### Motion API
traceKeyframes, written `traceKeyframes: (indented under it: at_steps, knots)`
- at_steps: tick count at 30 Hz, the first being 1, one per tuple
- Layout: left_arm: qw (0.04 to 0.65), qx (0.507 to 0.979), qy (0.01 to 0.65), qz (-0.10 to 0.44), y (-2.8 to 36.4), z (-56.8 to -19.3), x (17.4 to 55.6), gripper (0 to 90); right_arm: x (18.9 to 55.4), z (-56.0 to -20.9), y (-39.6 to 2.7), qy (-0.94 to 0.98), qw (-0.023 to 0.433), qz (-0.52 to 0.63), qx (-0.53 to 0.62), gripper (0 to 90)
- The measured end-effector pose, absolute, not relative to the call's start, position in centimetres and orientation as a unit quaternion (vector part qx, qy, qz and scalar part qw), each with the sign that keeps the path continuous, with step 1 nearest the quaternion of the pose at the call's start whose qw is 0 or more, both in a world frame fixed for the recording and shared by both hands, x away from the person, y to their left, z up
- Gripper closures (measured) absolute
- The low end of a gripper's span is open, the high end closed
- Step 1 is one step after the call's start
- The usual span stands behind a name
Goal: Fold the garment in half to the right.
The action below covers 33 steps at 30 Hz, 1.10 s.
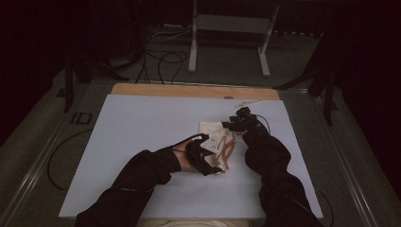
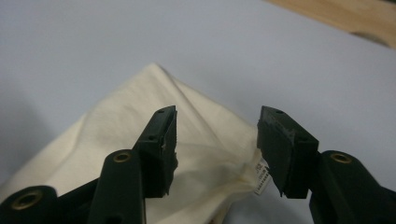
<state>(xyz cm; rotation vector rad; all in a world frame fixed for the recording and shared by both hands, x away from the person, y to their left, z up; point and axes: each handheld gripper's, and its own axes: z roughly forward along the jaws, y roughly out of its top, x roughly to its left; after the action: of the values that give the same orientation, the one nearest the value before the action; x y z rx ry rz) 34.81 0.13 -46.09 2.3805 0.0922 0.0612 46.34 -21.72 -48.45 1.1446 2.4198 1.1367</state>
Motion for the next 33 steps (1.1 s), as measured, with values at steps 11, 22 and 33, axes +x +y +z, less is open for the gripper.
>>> traceKeyframes:
  at_steps: [11, 22, 33]
  knots:
    - [0.406, 0.911, 0.068, 0.033, 3.4, -44.9, 34.5, 0.3, 45.2, -47.2, -22.1, 0.830, 0.122, 0.378, 0.391, 49.4]
    - [0.427, 0.894, 0.136, 0.014, 9.9, -46.8, 33.5, 0.3, 46.3, -49.8, -22.8, 0.829, 0.105, 0.353, 0.422, 50.1]
    - [0.438, 0.881, 0.178, 0.013, 14.1, -48.1, 31.7, 0.3, 46.2, -50.5, -23.0, 0.840, 0.106, 0.334, 0.415, 85.4]
